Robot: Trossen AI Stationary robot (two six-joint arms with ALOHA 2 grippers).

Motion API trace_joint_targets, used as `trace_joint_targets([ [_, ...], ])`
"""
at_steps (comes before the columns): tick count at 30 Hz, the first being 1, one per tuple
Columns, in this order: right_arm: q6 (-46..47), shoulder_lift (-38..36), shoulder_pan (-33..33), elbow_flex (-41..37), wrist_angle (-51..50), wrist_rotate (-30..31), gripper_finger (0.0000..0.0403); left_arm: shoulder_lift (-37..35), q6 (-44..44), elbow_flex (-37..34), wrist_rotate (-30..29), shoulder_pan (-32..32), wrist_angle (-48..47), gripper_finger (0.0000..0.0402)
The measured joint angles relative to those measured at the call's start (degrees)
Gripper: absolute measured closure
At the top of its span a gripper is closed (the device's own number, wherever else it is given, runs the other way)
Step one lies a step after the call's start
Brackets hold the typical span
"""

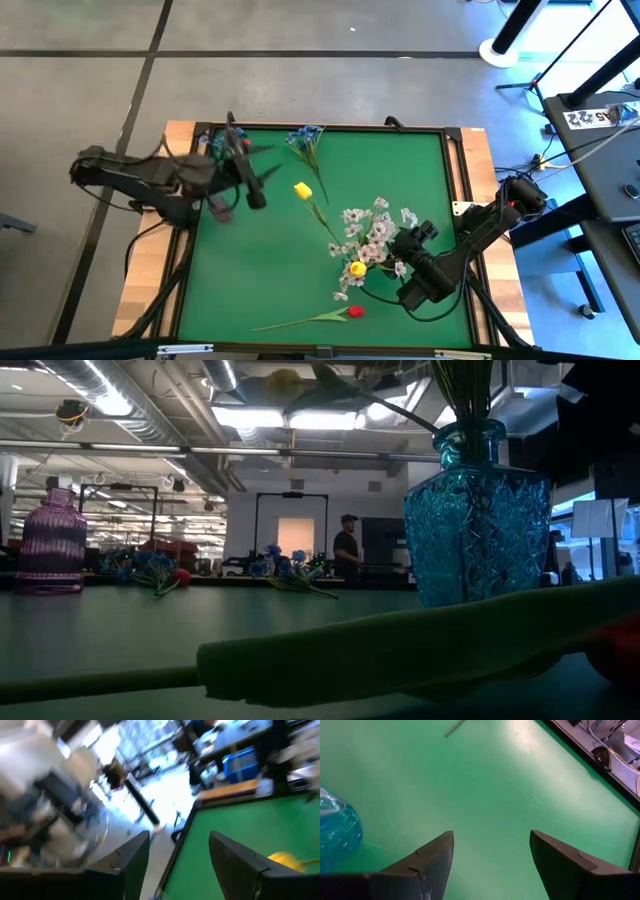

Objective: Sort flowers into vase by color
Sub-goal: Put the yellow flower into the blue vase

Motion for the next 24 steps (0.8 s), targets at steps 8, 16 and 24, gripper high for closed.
trace_joint_targets([
  [8, -1.2, 0.0, 0.0, 0.0, 0.0, -0.1, 0.0141, -1.3, -16.1, -3.2, 13.1, 11.9, -10.0, 0.0243],
  [16, -2.8, 0.0, 0.0, 0.0, -0.3, 0.0, 0.0141, 1.6, -20.0, -10.4, 19.3, 14.6, -3.3, 0.0274],
  [24, -3.0, 0.0, 0.0, 0.0, -0.4, 0.0, 0.0141, 1.7, -21.1, -10.7, 22.1, 9.7, 0.6, 0.0288],
])
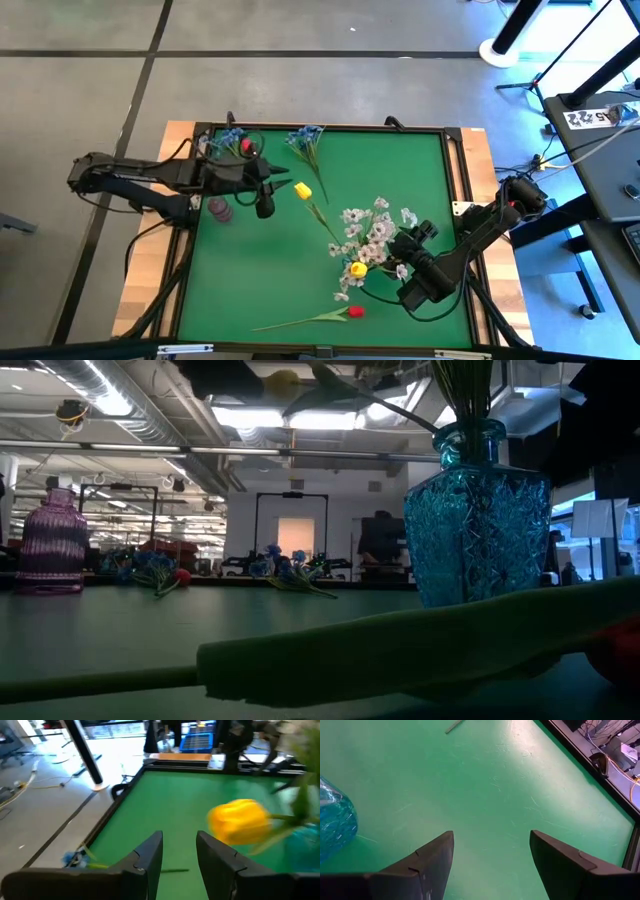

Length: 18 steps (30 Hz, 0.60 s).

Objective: Sort flowers into vase by color
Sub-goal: Put the yellow flower into the blue vase

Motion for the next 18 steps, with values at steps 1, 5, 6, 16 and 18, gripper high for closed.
trace_joint_targets([
  [1, 0.0, 0.0, 0.0, 0.0, 0.0, 0.0, 0.0141, 0.4, 0.0, 0.0, 0.0, -0.7, -0.1, 0.0289],
  [5, 0.1, 0.0, 0.0, 0.0, 0.2, 0.1, 0.0141, 2.0, 0.2, 0.0, -4.9, -2.7, -0.3, 0.0289],
  [6, 0.1, 0.0, 0.0, 0.0, 0.2, 0.3, 0.0141, 2.2, 0.4, 0.0, -6.4, -3.0, 0.2, 0.0288],
  [16, 0.2, 0.0, 0.0, 0.0, 0.5, 0.4, 0.0141, 4.3, 1.8, 0.0, -2.9, -3.4, 5.3, 0.0291],
  [18, 0.2, 0.0, 0.0, 0.0, 0.5, 0.4, 0.0141, 4.9, 1.8, 0.0, -2.7, -4.0, 5.7, 0.0291],
])
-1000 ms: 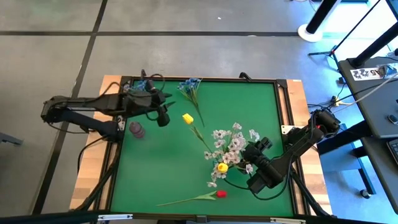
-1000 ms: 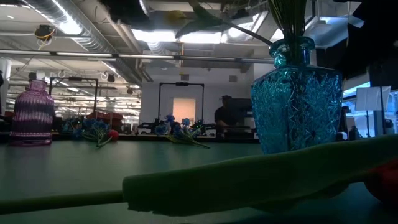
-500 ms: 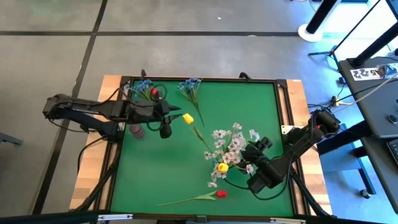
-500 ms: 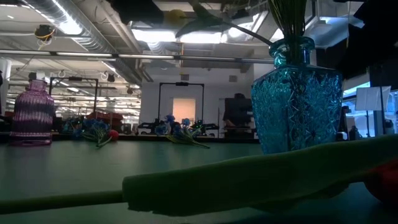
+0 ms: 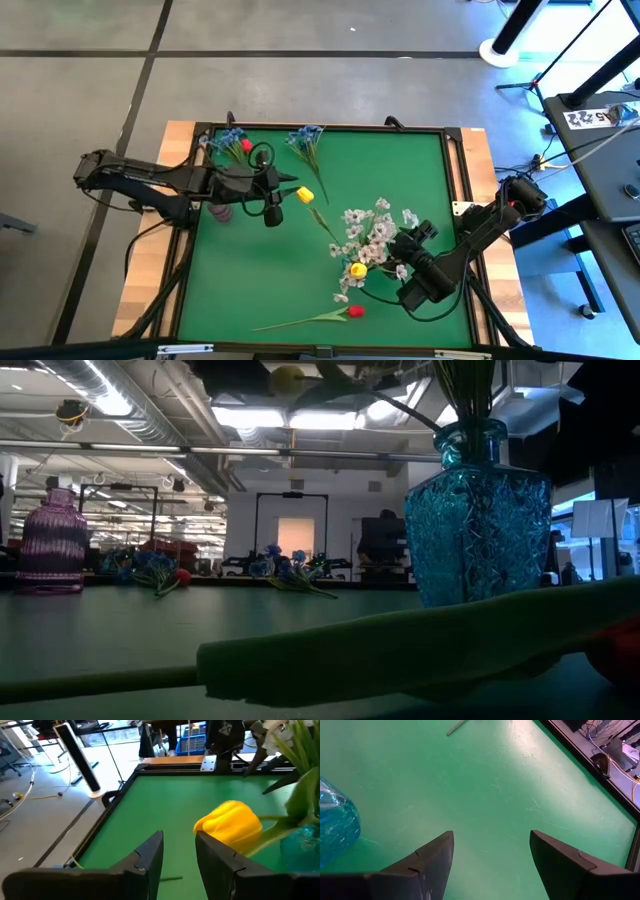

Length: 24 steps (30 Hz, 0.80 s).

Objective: Sort flowers into vase by color
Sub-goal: Put the yellow flower into the blue vase

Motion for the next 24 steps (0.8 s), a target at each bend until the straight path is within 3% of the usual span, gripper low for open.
trace_joint_targets([
  [15, -0.1, 0.0, 0.0, 0.0, -0.2, 0.0, 0.0141, 0.2, 1.3, 0.0, 6.1, -6.4, 7.9, 0.0291],
  [24, -3.2, 0.0, 0.0, 0.0, -0.7, 0.0, 0.0141, 1.4, -0.1, 0.0, 5.5, -6.8, 10.6, 0.0292],
])
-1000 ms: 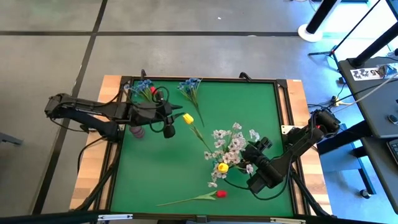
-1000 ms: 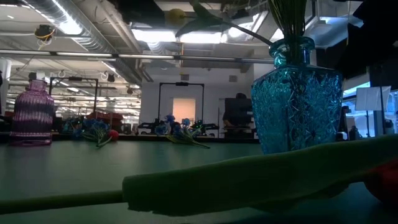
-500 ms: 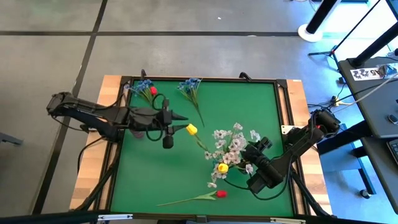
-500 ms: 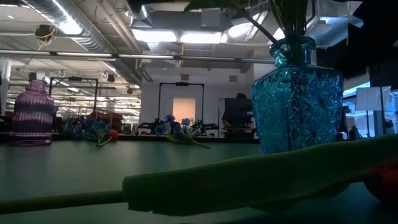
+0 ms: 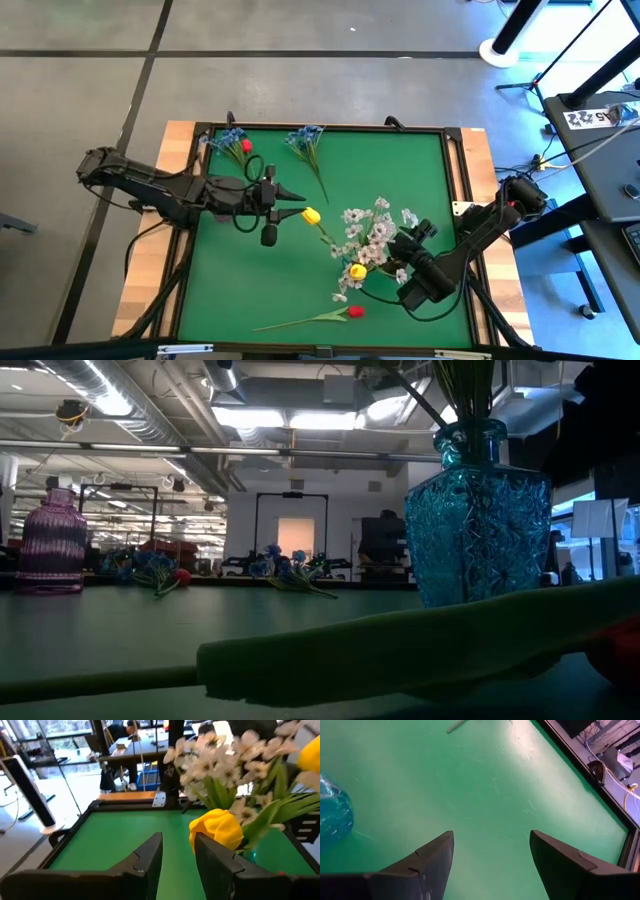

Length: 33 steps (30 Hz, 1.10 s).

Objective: Sort flowers into vase by color
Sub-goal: Put the yellow flower into the blue vase, then put the bottom red flower into the purple vase

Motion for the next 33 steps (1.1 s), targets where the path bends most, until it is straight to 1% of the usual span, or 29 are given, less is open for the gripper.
trace_joint_targets([
  [3, -1.4, 0.0, 0.0, 0.0, -0.2, 1.0, 0.0141, 2.8, -0.2, 0.0, -0.1, -0.1, 2.0, 0.0292],
  [6, -2.7, 0.0, 0.0, 0.0, -1.0, 1.1, 0.0141, 5.9, 0.4, 0.0, 0.0, -0.7, 6.1, 0.0292],
  [9, -3.1, 0.0, 0.0, 0.0, -1.5, 1.0, 0.0141, 6.7, 2.7, 0.1, -0.3, -0.9, 8.7, 0.0292],
  [11, -4.0, 0.0, 0.0, 0.0, -1.1, 1.0, 0.0141, 6.4, 3.4, 0.5, -2.2, -0.9, 9.0, 0.0292],
  [14, -5.9, 0.0, 0.0, 0.0, -0.6, 0.5, 0.0141, 4.5, 6.1, 0.5, -4.2, -1.2, 7.5, 0.0292],
  [16, -7.4, 0.0, 0.0, 0.0, 0.2, 0.6, 0.0141, 2.0, 7.9, 0.6, -4.8, -1.8, 4.7, 0.0292],
  [20, -8.0, 0.0, 0.0, 0.0, 0.6, 2.4, 0.0141, -5.1, 8.5, 0.6, -8.9, -4.7, -5.4, 0.0292],
  [22, -8.5, 0.0, 0.0, 0.0, 0.7, 2.1, 0.0141, -9.4, 5.2, 0.6, -8.4, -6.7, -12.1, 0.0292],
  [24, -8.5, 0.0, 0.0, 0.0, 0.8, 2.1, 0.0141, -12.4, -1.1, 0.6, -4.0, -8.8, -17.8, 0.0292],
  [26, -8.7, 0.0, 0.0, 0.0, 0.9, 2.3, 0.0141, -13.4, -6.8, -1.3, -0.1, -11.3, -18.7, 0.0292],
  [29, -9.0, 0.0, 0.0, 0.0, 0.6, 5.1, 0.0141, -12.6, -11.3, -7.4, 0.1, -16.6, -14.2, 0.0292],
  [31, -9.0, 0.0, 0.0, 0.0, 0.5, 6.7, 0.0141, -10.2, -13.2, -12.5, -0.4, -19.3, -7.9, 0.0292],
  [33, -9.2, 0.0, 0.0, 0.7, -0.9, 5.9, 0.0141, -7.0, -15.2, -16.5, -1.5, -21.2, -0.7, 0.0292],
])
